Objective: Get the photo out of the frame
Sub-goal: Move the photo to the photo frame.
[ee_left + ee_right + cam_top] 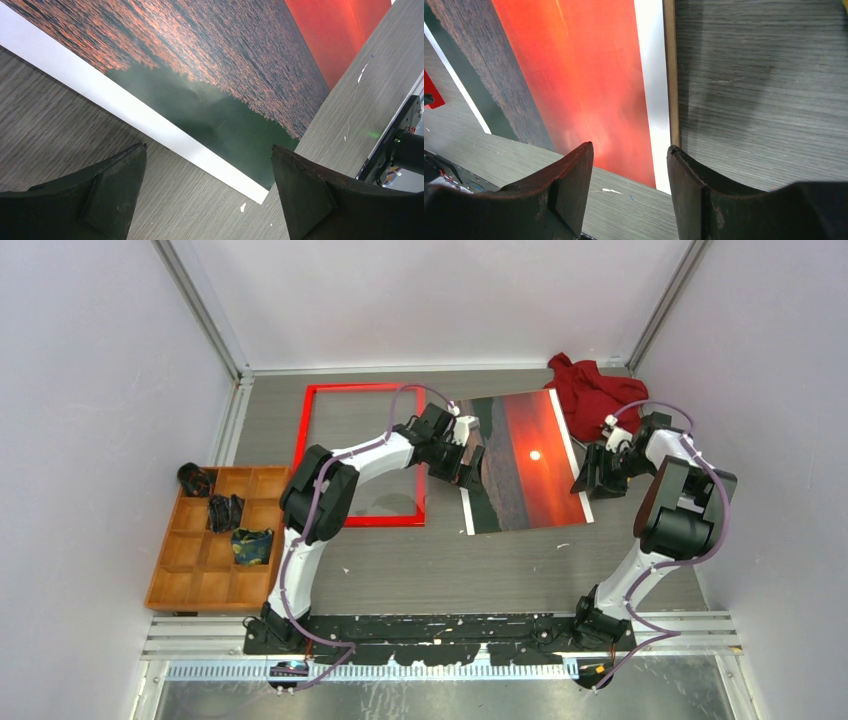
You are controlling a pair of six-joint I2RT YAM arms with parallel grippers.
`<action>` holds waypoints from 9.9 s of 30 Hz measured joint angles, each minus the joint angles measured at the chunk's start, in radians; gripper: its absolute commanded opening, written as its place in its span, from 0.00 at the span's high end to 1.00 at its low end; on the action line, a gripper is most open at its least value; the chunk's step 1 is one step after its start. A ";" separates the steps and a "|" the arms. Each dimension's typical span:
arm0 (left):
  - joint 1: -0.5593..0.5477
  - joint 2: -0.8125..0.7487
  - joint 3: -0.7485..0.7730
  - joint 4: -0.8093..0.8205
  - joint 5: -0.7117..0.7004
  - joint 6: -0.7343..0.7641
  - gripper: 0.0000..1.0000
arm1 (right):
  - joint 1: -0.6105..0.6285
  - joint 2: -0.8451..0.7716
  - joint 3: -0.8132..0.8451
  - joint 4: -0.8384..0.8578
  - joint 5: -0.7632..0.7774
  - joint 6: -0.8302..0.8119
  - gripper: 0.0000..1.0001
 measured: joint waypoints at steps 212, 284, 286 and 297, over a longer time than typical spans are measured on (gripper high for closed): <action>0.253 -0.359 -0.485 0.494 0.290 -0.349 1.00 | -0.037 0.011 -0.001 -0.002 -0.158 0.040 0.00; 0.617 -0.582 -0.619 0.108 0.351 0.010 0.00 | -0.068 -0.005 -0.005 -0.001 -0.180 0.051 0.00; 0.636 -0.619 -0.625 0.097 0.345 0.026 0.00 | -0.068 -0.022 -0.005 0.000 -0.180 0.053 0.00; 0.856 -0.892 -0.638 -0.020 0.321 0.165 0.00 | -0.067 -0.148 -0.005 0.005 -0.139 0.078 0.00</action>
